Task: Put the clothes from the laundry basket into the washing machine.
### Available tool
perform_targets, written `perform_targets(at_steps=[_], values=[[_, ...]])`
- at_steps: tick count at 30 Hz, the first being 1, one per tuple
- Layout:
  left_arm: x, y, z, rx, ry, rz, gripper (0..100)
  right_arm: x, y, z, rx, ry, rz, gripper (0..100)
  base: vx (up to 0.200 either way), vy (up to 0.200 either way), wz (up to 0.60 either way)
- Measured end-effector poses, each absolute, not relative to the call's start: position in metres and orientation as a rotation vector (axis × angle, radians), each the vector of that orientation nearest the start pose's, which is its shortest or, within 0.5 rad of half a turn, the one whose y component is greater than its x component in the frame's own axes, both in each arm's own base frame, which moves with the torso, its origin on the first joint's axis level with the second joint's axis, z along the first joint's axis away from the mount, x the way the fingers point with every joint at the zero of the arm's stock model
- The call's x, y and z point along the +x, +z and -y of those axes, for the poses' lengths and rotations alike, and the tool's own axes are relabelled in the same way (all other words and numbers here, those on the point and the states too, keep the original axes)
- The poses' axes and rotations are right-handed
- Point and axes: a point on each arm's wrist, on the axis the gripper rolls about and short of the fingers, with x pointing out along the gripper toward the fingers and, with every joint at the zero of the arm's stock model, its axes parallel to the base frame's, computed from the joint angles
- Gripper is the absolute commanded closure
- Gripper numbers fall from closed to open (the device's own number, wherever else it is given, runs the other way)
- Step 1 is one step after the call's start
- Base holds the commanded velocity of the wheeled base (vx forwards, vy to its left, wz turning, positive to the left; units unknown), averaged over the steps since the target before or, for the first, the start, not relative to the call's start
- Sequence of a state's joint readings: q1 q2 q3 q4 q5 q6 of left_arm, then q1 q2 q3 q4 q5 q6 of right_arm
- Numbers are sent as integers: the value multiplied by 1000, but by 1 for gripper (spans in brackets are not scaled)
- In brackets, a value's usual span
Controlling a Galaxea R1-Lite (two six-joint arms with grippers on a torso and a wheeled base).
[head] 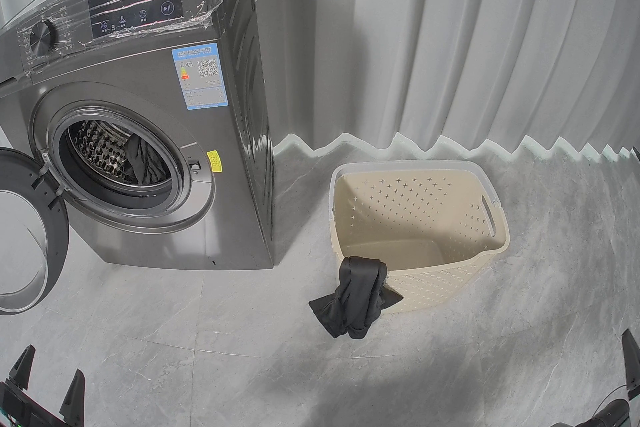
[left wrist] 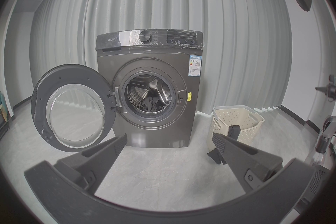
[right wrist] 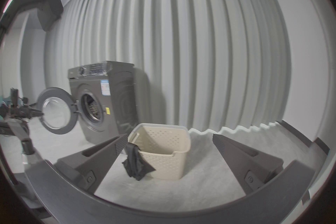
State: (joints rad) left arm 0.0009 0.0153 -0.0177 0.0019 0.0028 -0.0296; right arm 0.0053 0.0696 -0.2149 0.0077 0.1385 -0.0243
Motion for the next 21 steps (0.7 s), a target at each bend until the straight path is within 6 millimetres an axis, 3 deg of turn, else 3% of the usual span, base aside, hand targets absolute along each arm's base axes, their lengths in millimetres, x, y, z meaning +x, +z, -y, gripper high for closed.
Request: perform_targets(at_steps=[3,7,13,21], values=[[-23,81,0,-29,4,0,0,-34,157,-4,-36,227,115,0,0,0,0],[-23,81,0,-29,4,0,0,-15,176,-7,-40,341,11,0,0,0,0],[-23,81,0,-30,4,0,0,33,189,-11,-29,460,-156,0,0,0,0],[-23,80,0,-31,4,0,0,109,185,-35,64,578,-347,0,0,75,0]])
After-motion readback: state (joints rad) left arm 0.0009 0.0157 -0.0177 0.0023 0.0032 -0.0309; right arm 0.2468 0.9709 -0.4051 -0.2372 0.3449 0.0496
